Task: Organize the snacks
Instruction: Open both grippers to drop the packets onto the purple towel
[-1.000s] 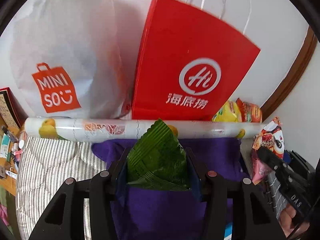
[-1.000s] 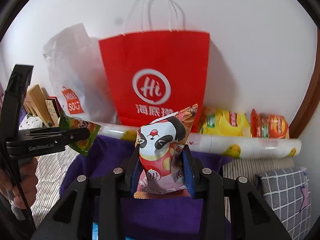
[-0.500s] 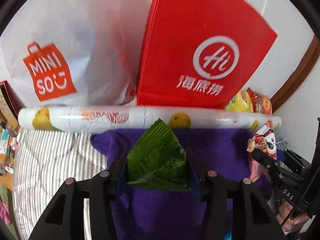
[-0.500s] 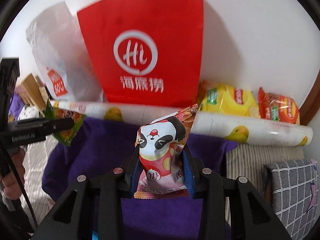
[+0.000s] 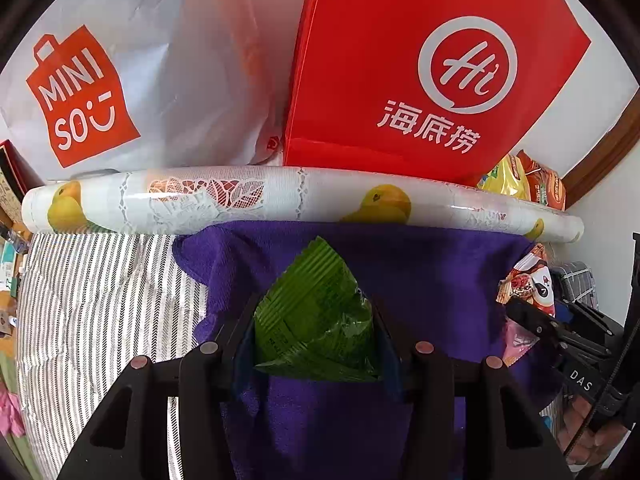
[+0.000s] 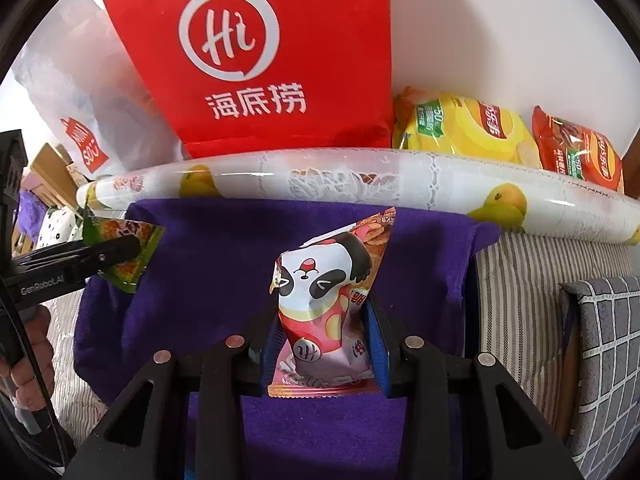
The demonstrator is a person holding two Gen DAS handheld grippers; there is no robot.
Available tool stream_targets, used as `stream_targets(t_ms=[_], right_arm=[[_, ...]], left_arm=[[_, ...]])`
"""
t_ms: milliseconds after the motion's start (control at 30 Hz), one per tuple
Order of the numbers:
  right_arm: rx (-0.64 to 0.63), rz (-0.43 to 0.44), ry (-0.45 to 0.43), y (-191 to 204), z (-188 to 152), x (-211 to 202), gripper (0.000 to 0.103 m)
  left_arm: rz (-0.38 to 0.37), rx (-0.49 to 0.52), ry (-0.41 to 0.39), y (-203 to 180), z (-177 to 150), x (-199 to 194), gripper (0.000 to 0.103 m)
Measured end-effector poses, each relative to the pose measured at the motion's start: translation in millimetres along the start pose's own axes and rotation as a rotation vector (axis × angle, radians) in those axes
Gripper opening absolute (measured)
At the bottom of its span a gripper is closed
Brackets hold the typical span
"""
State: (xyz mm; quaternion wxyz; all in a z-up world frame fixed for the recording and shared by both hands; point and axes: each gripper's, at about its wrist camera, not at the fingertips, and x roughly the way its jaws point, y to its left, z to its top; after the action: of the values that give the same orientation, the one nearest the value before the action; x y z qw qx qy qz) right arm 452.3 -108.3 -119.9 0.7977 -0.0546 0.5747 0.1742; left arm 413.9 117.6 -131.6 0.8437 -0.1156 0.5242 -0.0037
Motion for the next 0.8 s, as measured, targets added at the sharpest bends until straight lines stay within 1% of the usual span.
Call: stream_targets(t_ms=[100, 167, 333, 433, 467, 500, 567, 633, 700, 767, 800], right_arm=[[0.009, -0.011, 0.005, -0.5, 0.5, 2.6, 0.040], [0.013, -0.011, 0.007, -0.5, 0.7, 3.5, 0.047], [0.002, -0.015, -0.014, -0.3, 2.5, -4.5, 0.058], [0.002, -0.006, -0.034, 0.8, 3.8, -13.5, 0.060], [-0.002, -0.005, -0.039, 1.8, 4.0, -16.5, 0.060], [-0.005, -0.005, -0.043, 2.8, 4.4, -19.0, 0.061], [-0.017, -0.009, -0.064, 6.3, 5.1, -26.2, 0.066], [-0.030, -0.017, -0.092, 10.8, 5.0, -34.1, 0.068], [-0.038, -0.025, -0.111, 13.1, 4.2, -39.7, 0.070], [-0.044, -0.037, -0.115, 17.2, 4.9, -44.3, 0.076], [-0.045, -0.043, -0.117, 18.9, 4.9, -46.9, 0.076]], left_arm=[[-0.003, -0.006, 0.007, 1.1, -0.9, 2.2, 0.049], [-0.005, -0.009, 0.013, 2.0, -1.4, 3.4, 0.049], [-0.016, -0.003, 0.019, 1.4, -0.7, 2.4, 0.050], [-0.025, 0.005, 0.018, -1.4, -0.4, 0.0, 0.050], [-0.026, 0.010, 0.022, -3.0, -0.2, -0.4, 0.051], [-0.027, 0.015, 0.029, -4.3, 0.2, -0.6, 0.055], [-0.036, 0.018, 0.040, -6.8, 1.1, -1.8, 0.061], [-0.048, 0.013, 0.023, -7.3, 1.9, -7.4, 0.063], [-0.054, 0.015, 0.007, -8.4, 2.6, -13.7, 0.070], [-0.054, 0.016, -0.006, -10.3, 3.0, -19.8, 0.072], [-0.054, 0.018, -0.010, -11.4, 3.1, -21.8, 0.072]])
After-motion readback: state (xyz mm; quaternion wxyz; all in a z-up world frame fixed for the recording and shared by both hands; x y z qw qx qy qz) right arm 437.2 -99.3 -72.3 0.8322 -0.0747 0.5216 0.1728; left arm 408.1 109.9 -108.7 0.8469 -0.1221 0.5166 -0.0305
